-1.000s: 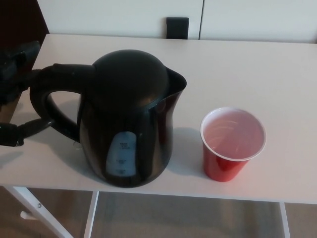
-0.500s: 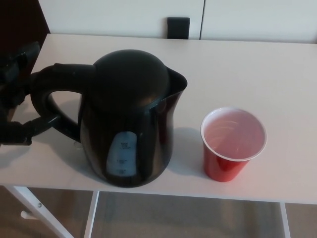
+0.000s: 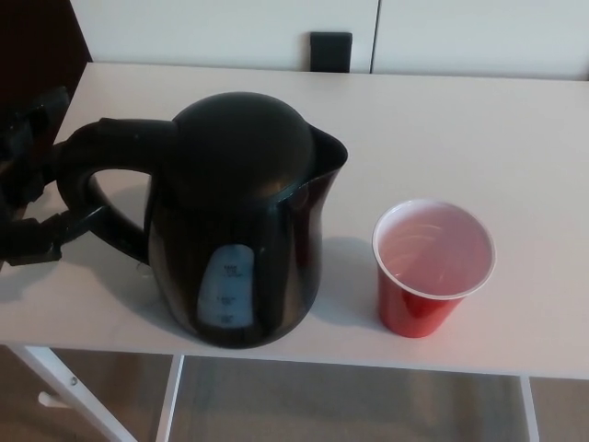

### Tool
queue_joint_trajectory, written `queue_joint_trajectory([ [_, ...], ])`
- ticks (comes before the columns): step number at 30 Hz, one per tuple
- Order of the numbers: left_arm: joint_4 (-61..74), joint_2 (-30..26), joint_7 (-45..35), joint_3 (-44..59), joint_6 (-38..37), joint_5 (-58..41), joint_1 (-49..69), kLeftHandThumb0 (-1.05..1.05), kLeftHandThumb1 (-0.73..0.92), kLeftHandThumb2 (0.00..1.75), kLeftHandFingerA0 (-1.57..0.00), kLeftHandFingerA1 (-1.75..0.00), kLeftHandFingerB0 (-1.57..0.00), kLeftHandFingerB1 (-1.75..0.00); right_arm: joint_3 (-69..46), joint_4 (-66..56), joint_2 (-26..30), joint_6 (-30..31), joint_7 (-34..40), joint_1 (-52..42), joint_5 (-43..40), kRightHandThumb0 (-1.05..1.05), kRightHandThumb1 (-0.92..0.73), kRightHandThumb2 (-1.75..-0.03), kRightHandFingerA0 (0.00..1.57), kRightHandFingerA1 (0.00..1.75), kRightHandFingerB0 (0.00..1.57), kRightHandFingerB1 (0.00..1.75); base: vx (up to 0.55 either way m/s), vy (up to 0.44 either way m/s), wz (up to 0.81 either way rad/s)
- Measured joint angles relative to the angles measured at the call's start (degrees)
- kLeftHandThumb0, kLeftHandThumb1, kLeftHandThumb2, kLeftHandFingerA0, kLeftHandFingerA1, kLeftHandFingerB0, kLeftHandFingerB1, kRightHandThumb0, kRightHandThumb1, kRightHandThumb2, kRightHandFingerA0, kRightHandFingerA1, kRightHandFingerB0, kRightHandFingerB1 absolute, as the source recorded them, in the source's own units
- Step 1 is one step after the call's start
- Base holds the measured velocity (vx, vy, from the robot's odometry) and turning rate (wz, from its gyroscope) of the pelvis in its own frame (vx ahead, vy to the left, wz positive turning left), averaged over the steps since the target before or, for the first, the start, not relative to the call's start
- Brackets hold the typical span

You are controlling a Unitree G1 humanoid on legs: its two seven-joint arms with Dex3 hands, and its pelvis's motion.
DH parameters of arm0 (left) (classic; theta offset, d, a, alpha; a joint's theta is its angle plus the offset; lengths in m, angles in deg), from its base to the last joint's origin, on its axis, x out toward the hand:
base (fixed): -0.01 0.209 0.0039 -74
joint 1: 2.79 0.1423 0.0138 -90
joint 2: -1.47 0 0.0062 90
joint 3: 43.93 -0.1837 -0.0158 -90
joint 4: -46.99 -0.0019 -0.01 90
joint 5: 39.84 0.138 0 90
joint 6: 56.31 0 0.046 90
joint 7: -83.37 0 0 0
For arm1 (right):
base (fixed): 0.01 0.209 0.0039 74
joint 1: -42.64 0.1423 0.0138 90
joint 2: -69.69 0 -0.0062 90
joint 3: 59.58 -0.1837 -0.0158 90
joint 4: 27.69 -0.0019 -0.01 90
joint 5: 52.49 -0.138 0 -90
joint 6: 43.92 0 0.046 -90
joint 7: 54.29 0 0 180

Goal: The robot walk towards a table in front and uses its left hand to pick up the pot from the base and pour water to the cup on the right hand side

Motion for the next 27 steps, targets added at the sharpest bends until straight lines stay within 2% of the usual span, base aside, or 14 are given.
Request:
queue_joint_trajectory([
  [1,-0.3,0.0,0.2,-0.1,0.0,0.1,-0.2,-0.38,0.43,0.54,-0.19,-0.31,-0.14,-0.27,0.0,0.0,0.0,0.0,0.0,0.1,0.0,-0.52,-0.47,-0.7,0.33,0.51,0.12,0.41,0.0,0.0,0.0],
  [2,-0.9,0.0,0.5,-0.5,0.0,0.5,-0.7,-0.38,0.43,0.54,-0.19,-0.31,-0.14,-0.27,0.0,0.0,0.0,0.0,0.0,0.4,-0.1,-0.52,-0.47,-0.7,0.33,0.51,0.12,0.41,0.0,0.0,0.0],
  [3,-1.0,0.0,0.8,-0.7,0.0,0.7,-0.9,-0.43,0.4,0.59,-0.16,-0.35,-0.13,-0.31,0.0,0.0,0.0,0.0,0.0,0.5,-0.1,-0.51,-0.47,-0.71,0.33,0.52,0.12,0.41,0.0,0.0,0.0],
  [4,-1.2,0.0,1.1,-1.0,0.0,1.0,-1.2,-0.23,0.31,0.85,-0.06,-0.5,-0.05,-0.49,-0.1,-0.1,0.0,0.0,0.0,0.6,-0.2,-0.52,-0.47,-0.72,0.33,0.53,0.13,0.42,0.0,0.0,0.0],
  [15,-1.4,1.8,6.0,-3.1,0.0,4.7,-2.2,-0.23,0.26,0.84,-0.09,-0.51,-0.09,-0.5,0.1,-7.5,-0.2,1.0,-1.3,-1.8,-0.7,-0.53,-0.48,-0.72,0.31,0.55,0.11,0.43,0.0,0.0,0.0],
  [27,0.2,3.7,8.6,-5.3,0.0,7.3,-2.5,-0.23,0.28,0.85,-0.09,-0.51,-0.09,-0.5,0.1,-9.4,-0.3,2.8,-2.1,-2.1,-1.0,-0.53,-0.46,-0.74,0.33,0.54,0.11,0.43,0.0,0.0,0.0],
])
